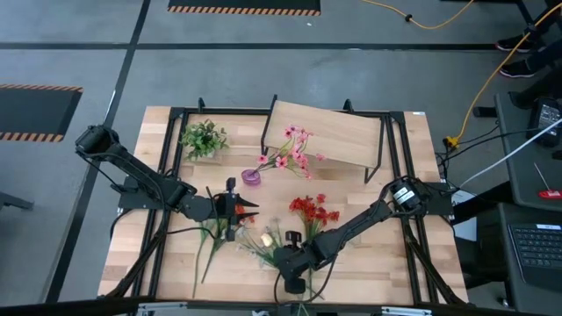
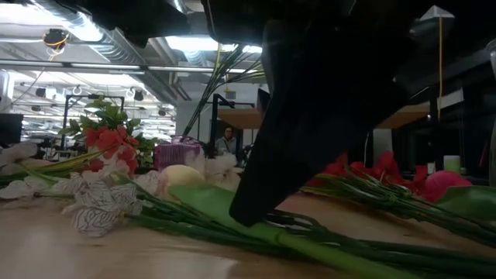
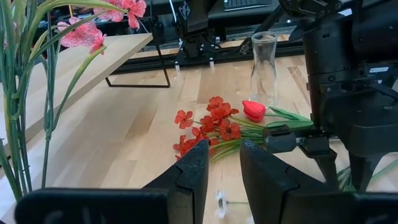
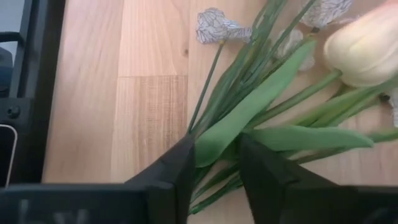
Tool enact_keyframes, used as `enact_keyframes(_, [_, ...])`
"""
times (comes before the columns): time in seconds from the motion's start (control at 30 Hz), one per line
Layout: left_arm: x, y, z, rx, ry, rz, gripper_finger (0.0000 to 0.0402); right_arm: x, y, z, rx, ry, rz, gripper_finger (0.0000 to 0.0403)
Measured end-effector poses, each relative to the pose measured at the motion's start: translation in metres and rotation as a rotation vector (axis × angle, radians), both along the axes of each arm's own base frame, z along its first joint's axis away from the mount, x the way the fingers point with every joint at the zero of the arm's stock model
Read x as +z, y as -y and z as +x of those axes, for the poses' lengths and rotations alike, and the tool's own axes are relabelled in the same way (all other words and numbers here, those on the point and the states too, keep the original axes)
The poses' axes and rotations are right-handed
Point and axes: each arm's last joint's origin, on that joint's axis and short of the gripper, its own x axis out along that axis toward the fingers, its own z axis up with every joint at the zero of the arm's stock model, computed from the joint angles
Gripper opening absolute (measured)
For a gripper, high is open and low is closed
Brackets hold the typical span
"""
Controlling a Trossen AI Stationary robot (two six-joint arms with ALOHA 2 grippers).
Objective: Pick and place flowers into a vace then onto a shelf
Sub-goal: Put the yellow flower into the purple vase
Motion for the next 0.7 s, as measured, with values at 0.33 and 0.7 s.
enact_keyframes(0.33, [0.0,0.0,0.0,0.0,0.0,0.0,0.0086,0.0,0.003,0.0,-0.01,-0.018,-0.007,0.0011])
enact_keyframes(0.7, [0.0,0.0,0.0,0.0,0.0,0.0,0.0086,0.023,0.015,-0.007,-0.017,-0.037,-0.059,0.0002])
